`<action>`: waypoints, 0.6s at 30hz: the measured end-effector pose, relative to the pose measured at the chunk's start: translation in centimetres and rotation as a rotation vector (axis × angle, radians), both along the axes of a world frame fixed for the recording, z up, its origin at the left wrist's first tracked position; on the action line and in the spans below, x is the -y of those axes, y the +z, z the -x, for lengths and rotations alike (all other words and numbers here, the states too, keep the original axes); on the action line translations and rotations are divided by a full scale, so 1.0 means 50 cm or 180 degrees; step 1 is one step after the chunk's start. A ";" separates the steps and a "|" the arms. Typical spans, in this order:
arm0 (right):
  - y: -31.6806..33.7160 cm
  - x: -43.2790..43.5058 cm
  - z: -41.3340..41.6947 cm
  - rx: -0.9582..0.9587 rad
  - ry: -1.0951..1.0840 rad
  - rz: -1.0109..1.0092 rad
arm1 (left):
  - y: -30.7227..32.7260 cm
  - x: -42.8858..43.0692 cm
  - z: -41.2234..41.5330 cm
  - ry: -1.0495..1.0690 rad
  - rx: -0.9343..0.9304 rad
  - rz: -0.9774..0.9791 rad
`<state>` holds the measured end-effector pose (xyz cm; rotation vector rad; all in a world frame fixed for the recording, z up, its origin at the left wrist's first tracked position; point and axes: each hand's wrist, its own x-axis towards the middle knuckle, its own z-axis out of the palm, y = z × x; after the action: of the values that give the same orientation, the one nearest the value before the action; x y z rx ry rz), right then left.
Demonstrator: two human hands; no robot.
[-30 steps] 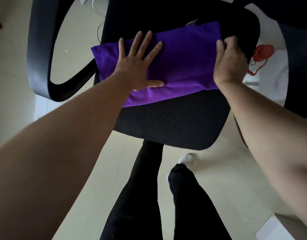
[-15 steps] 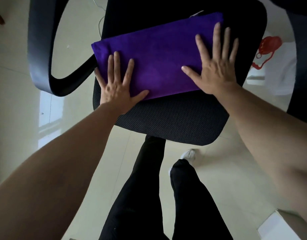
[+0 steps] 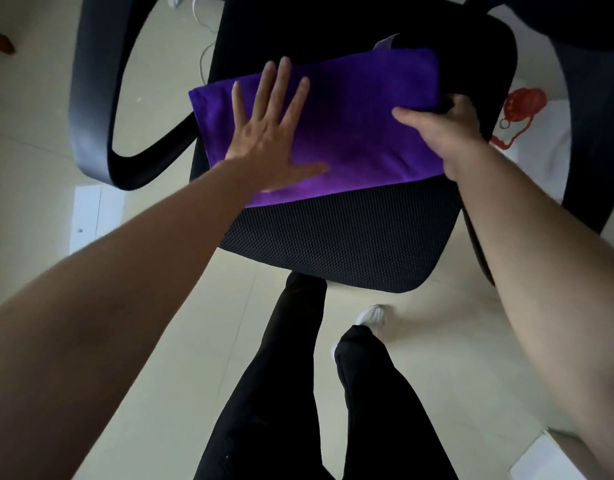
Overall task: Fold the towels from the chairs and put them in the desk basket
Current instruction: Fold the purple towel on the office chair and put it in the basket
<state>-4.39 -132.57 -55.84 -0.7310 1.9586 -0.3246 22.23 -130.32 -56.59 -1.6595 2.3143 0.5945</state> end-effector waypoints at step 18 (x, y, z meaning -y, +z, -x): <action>0.164 -0.001 -0.011 -0.0054 0.0618 0.0412 | 0.039 -0.021 0.060 0.1526 -0.0978 0.0481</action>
<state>-3.83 -132.54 -47.63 -1.0026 1.8773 -0.3297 19.25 -129.27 -54.63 -2.3717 2.1980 0.8342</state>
